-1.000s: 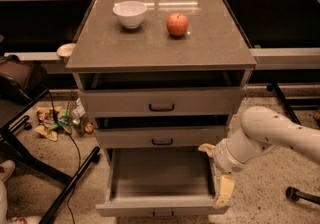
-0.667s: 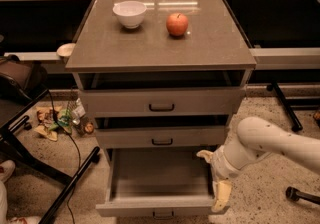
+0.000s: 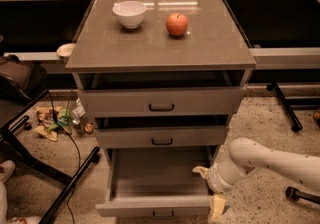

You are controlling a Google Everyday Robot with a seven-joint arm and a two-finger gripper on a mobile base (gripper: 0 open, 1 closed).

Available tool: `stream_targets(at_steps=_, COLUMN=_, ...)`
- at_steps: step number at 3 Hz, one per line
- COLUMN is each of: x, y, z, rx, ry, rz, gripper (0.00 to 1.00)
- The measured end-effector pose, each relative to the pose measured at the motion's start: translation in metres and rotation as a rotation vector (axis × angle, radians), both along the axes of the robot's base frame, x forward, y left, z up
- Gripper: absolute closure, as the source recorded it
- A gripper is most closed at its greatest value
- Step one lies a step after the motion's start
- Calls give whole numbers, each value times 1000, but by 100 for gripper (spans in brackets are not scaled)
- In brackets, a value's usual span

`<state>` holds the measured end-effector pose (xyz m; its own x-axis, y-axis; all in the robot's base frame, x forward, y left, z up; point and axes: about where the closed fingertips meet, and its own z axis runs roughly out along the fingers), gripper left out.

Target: Close bottom drawer

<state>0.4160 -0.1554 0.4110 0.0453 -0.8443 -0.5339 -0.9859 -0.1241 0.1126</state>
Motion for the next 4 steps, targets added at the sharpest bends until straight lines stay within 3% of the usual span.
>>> stream_targets(at_steps=1, x=-11, y=4, z=-45, rx=35, ry=41, rz=-6, gripper=0)
stream_targets(at_steps=2, x=-11, y=4, z=-45, rx=35, ry=41, rz=-6, gripper=0)
stream_targets(at_steps=3, x=-12, y=2, z=-71, rx=35, ry=48, rz=-6, gripper=0)
stream_targets(at_steps=4, x=-16, y=-9, z=-118, rx=44, ry=55, rz=-18, gripper=17)
